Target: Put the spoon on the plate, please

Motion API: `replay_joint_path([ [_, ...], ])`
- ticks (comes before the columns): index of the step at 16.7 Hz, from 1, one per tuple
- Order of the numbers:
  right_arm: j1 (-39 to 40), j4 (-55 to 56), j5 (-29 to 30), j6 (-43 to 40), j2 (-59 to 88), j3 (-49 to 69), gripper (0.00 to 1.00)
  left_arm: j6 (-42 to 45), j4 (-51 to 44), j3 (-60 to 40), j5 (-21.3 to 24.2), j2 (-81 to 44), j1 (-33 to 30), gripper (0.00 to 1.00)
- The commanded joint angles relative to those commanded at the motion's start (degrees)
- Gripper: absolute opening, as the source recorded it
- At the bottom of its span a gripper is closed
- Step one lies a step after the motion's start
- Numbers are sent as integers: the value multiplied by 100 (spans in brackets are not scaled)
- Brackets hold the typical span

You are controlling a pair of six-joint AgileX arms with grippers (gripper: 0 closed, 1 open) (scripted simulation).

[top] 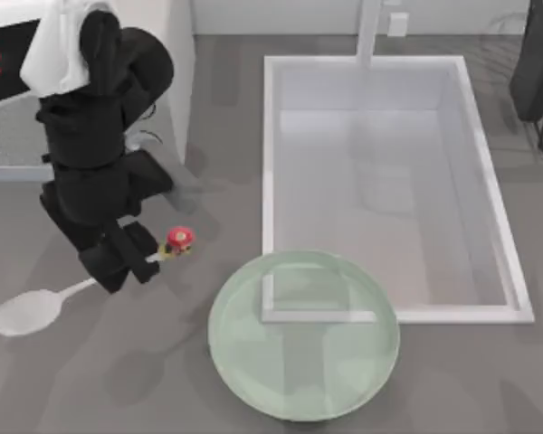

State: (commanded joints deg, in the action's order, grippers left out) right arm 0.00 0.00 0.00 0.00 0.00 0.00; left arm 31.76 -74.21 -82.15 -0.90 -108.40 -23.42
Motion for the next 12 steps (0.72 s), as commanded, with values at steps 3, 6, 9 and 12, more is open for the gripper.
replay_joint_path([
  [3,0,0,0,0,0,0,100,575,291,-384,-33,-313,-1288,0],
  [6,0,0,0,0,0,0,100,994,714,-666,-25,-588,-2129,0],
  [9,0,0,0,0,0,0,100,1186,945,-771,-12,-784,-2425,0],
  [12,0,0,0,0,0,0,100,1195,954,-775,-11,-795,-2433,0],
])
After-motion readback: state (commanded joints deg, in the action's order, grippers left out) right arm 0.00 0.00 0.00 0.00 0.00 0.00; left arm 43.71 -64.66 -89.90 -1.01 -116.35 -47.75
